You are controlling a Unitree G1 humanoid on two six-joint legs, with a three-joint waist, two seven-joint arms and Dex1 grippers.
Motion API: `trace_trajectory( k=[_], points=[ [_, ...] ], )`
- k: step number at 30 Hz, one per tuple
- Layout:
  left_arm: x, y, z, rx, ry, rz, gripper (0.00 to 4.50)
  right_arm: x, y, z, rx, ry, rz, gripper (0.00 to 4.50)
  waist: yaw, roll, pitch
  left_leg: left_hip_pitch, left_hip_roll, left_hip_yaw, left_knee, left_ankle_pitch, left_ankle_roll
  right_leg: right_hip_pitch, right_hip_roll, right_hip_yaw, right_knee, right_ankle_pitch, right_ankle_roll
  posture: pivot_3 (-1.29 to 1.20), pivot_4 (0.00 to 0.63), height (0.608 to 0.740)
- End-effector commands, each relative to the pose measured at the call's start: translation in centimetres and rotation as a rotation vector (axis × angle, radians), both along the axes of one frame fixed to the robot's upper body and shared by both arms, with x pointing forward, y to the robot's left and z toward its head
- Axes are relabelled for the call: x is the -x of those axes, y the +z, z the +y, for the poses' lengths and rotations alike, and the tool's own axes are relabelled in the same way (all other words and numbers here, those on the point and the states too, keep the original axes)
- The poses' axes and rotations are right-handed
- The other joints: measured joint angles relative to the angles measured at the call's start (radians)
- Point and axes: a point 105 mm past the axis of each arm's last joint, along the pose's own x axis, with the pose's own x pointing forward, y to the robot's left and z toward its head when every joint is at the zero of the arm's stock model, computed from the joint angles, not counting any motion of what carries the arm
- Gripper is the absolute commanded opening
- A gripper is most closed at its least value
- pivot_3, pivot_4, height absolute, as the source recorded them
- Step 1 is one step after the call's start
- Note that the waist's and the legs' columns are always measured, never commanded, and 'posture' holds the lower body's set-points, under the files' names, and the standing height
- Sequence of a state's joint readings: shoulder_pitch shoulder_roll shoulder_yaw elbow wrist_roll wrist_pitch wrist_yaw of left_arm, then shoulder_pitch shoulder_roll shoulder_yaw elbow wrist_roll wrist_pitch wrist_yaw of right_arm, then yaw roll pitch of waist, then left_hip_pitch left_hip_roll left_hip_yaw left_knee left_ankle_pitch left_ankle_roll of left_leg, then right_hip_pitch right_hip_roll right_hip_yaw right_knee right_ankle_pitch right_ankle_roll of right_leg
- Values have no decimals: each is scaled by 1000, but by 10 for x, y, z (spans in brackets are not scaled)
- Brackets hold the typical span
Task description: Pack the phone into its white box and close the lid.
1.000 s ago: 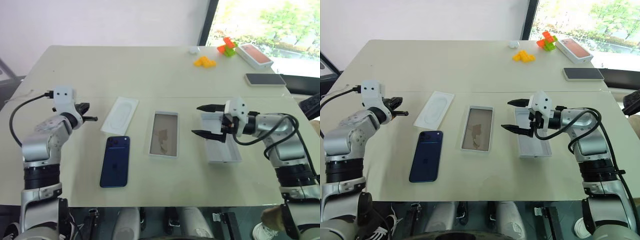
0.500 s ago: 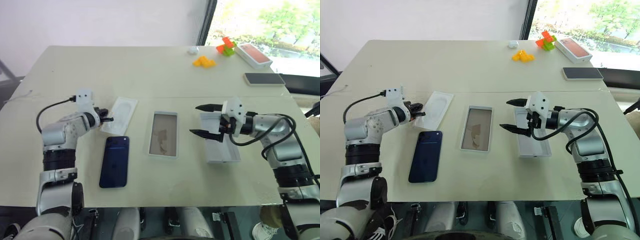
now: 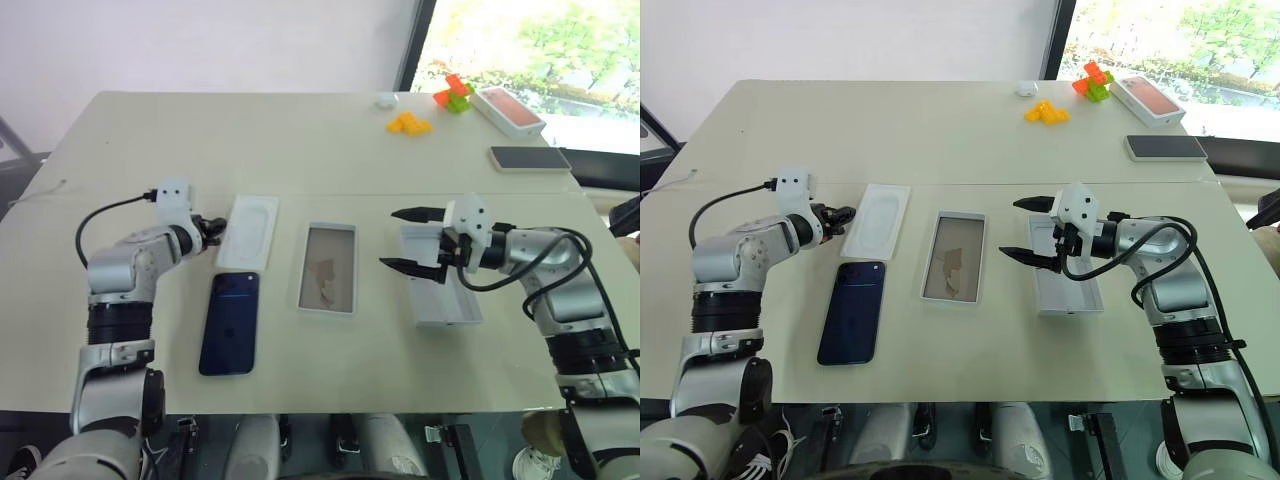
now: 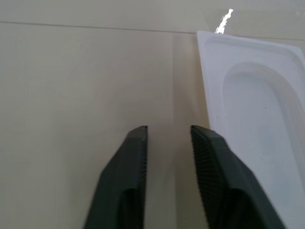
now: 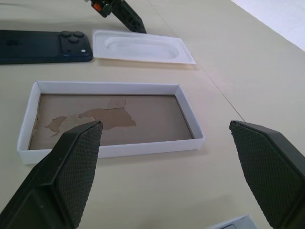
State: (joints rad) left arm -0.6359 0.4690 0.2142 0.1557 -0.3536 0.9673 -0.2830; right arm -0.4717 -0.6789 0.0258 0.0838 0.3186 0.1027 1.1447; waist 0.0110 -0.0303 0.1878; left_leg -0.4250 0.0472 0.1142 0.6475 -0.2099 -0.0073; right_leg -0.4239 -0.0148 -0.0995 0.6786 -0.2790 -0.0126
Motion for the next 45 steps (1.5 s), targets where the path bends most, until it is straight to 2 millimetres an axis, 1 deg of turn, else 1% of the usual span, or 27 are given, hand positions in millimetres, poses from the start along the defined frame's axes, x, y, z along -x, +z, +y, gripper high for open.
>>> trace_trajectory(
  k=[1,2,3,6,8,10,15,16,17,22,25,26,31,32,33,35,38,42,45],
  points=[
    [4,28,6,-1,4,-70,3855,1,11,1,-7,11,-46,4500,0,0,0,0,0,0,0,0,0,0,0,0,0,0,0,0,150,737],
    [5,31,9,-8,12,-77,4317,1,12,1,-10,10,-46,4500,0,0,0,0,0,0,0,0,0,0,0,0,0,0,0,0,150,737],
    [6,34,12,-19,18,-86,4466,0,13,1,-12,9,-46,4500,0,0,0,0,0,0,0,0,0,0,0,0,0,0,0,0,150,737],
    [8,37,14,3,27,-80,4466,0,13,1,-10,10,-49,4500,0,0,0,0,0,0,0,0,0,0,0,0,0,0,0,0,150,737],
    [8,38,10,50,16,-74,4466,-1,14,2,-9,11,-50,4500,1,0,0,0,0,0,0,0,0,0,0,0,0,0,0,0,150,737],
    [6,29,0,95,10,-48,4466,-1,14,2,-8,13,-50,4500,2,0,0,0,0,0,0,0,0,0,0,0,0,0,0,0,150,737],
    [3,3,-21,57,5,3,4466,-1,14,2,-4,12,-53,4500,1,0,0,0,-1,0,1,0,0,0,-1,0,0,0,0,0,150,737],
    [3,-1,-29,90,-4,25,4466,-1,14,2,-7,9,-51,4500,1,0,0,0,-1,0,1,0,0,0,-1,0,0,0,0,0,150,737],
    [3,-5,-32,80,-9,38,4466,-1,14,2,-6,7,-50,4500,1,0,0,0,-1,0,0,0,0,0,-1,0,0,0,0,0,150,737],
    [6,-21,-36,63,-22,106,4466,-1,14,0,-2,0,-56,4500,-1,0,0,0,-1,0,0,0,0,0,0,0,1,0,0,0,150,737],
    [8,-29,-39,73,-28,124,3686,-1,14,0,-5,-5,-59,4500,0,0,0,1,-1,0,0,0,0,0,0,0,1,0,0,0,150,737],
    [9,-30,-40,76,-30,133,3295,-1,14,0,-4,-6,-61,4500,1,0,0,1,-1,0,0,0,0,0,0,0,1,0,0,0,150,737],
    [10,-34,-37,58,-21,153,734,-1,17,0,-8,-12,-66,4500,3,0,0,1,-1,0,1,0,0,1,-1,0,1,0,0,0,150,737],
    [10,-33,-37,57,-19,151,157,-1,17,0,-7,-12,-70,4500,4,1,-1,1,-1,0,1,0,0,1,-1,0,1,0,0,0,150,737],
    [9,-33,-36,49,-16,149,32,-1,18,1,-8,-11,-71,4500,4,1,-1,1,-1,0,1,0,0,1,-1,0,1,0,0,0,150,737],
    [9,-32,-33,54,-7,137,32,-2,19,1,-10,-12,-73,4500,3,1,-1,2,-1,0,0,-1,1,2,-1,0,1,0,0,0,150,737],
    [9,-29,-31,109,2,116,32,-2,20,0,-11,-15,-75,4500,3,1,-1,2,-1,0,0,-1,1,2,-1,0,1,0,0,0,150,737],
    [9,-15,-32,272,-2,62,32,-2,19,0,-10,-19,-75,4500,2,1,-1,2,-1,0,0,-1,1,2,-1,0,1,0,0,0,150,737],
    [11,-6,-30,452,6,53,32,-4,19,-1,-8,-22,-78,4500,2,1,-1,2,-1,0,0,-1,1,2,-1,0,1,0,0,0,150,737]
  ],
)
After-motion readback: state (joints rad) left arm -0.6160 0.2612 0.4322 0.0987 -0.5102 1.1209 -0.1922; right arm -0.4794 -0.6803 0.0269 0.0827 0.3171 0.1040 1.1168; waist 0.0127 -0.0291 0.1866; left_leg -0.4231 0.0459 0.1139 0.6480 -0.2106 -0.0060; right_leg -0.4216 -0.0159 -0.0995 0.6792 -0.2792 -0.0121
